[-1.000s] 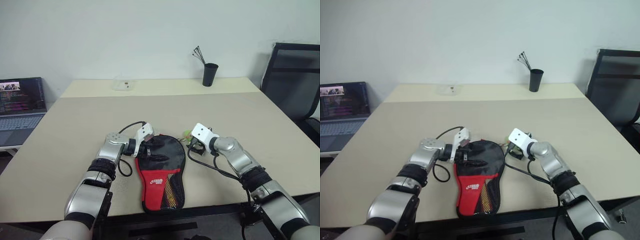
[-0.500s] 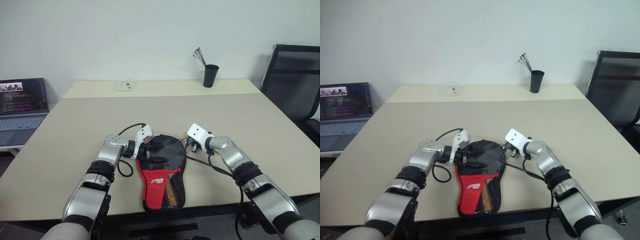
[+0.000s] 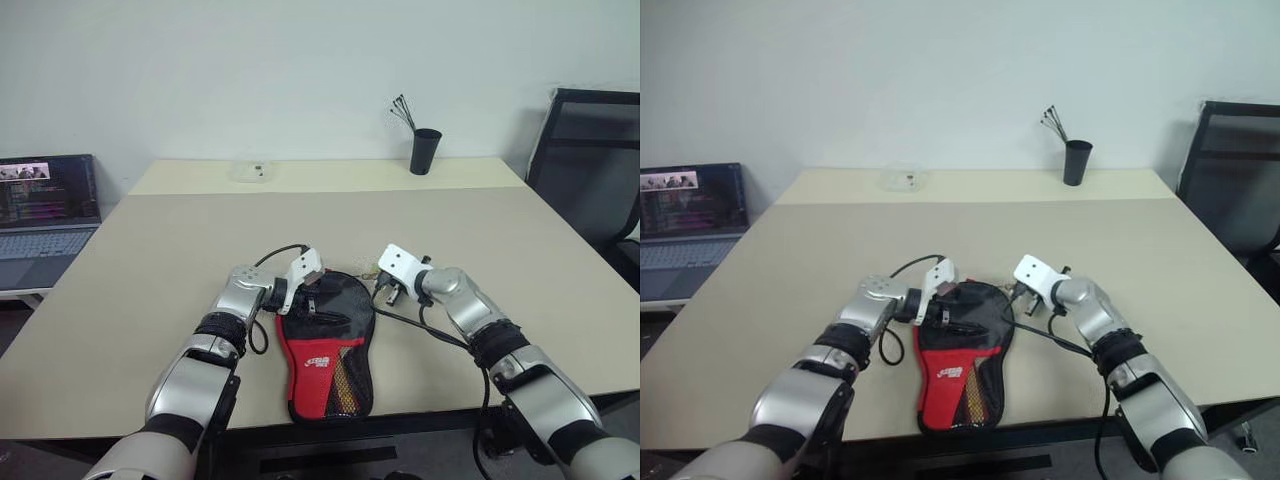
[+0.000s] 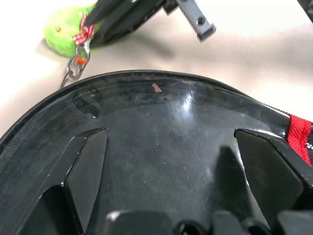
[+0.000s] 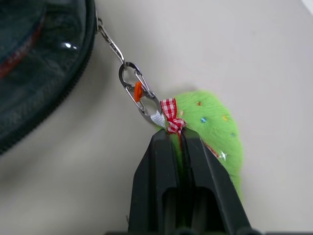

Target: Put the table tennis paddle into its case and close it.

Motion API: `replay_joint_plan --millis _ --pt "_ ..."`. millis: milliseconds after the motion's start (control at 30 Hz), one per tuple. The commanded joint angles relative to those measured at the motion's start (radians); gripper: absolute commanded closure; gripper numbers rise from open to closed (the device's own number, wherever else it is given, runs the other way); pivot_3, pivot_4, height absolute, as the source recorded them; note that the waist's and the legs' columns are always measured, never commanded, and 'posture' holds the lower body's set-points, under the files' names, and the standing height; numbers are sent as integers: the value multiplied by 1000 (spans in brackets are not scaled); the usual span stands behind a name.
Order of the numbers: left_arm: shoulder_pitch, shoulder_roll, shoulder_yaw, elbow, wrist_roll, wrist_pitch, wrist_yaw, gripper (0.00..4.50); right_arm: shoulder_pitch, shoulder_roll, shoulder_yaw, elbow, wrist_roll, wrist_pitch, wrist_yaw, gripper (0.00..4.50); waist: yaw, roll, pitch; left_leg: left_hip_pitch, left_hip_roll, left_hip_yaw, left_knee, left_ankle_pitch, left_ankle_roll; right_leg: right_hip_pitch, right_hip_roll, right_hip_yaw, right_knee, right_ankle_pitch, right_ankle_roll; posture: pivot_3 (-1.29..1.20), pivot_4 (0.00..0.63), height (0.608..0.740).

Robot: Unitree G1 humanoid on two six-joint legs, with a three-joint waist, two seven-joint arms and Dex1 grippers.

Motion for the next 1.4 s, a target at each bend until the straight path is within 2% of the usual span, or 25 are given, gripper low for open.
replay_joint_plan --millis 33,300,400,667,867,1067,1167,1400 --pt "17 0 -41 51 49 -36 -23 0 55 -88 -36 -197 -19 72 45 4486 2 0 0 0 0 0 0 0 0 0 0 0 0 0 0 0 150 740" --pt "33 -11 -52 87 72 -84 -25 0 292 -271 -76 -708 -17 304 180 4486 25 3 -2 0 0 0 0 0 0 0 0 -1 -1 0 0 0 150 740" --pt "37 -23 -53 94 73 -87 -33 0 434 -329 -91 -913 -9 413 213 4486 32 5 -5 0 -1 0 0 0 0 0 0 -2 -2 0 0 0 150 740" --pt "27 -61 -55 115 77 -86 -30 0 685 -350 -51 -1290 5 656 225 4486 44 7 -9 0 -1 -2 1 -1 -1 2 -1 -4 -3 -1 0 0 150 740" --pt "18 -77 -58 126 85 -87 -29 0 788 -393 -20 -1473 28 769 227 4486 46 7 -10 0 -1 -3 1 -1 -1 4 -3 -6 -4 -2 -3 0 150 740" --pt "8 -88 -60 136 97 -87 -29 0 913 -474 -80 -1649 145 884 284 4486 51 10 -12 0 -1 -11 1 -2 -2 11 -5 -13 -13 -3 -3 0 150 740" --pt "2 -92 -63 140 99 -86 -28 0 979 -530 -111 -1667 221 855 318 4486 55 10 -14 0 -2 -12 1 -5 -1 15 -6 -15 -19 -4 -2 0 150 740" --pt "-9 -95 -69 144 101 -88 -27 0 1044 -553 -110 -1667 397 795 290 4486 53 10 -16 0 -6 -11 2 -14 2 16 -8 -14 -19 -9 8 0 150 740"
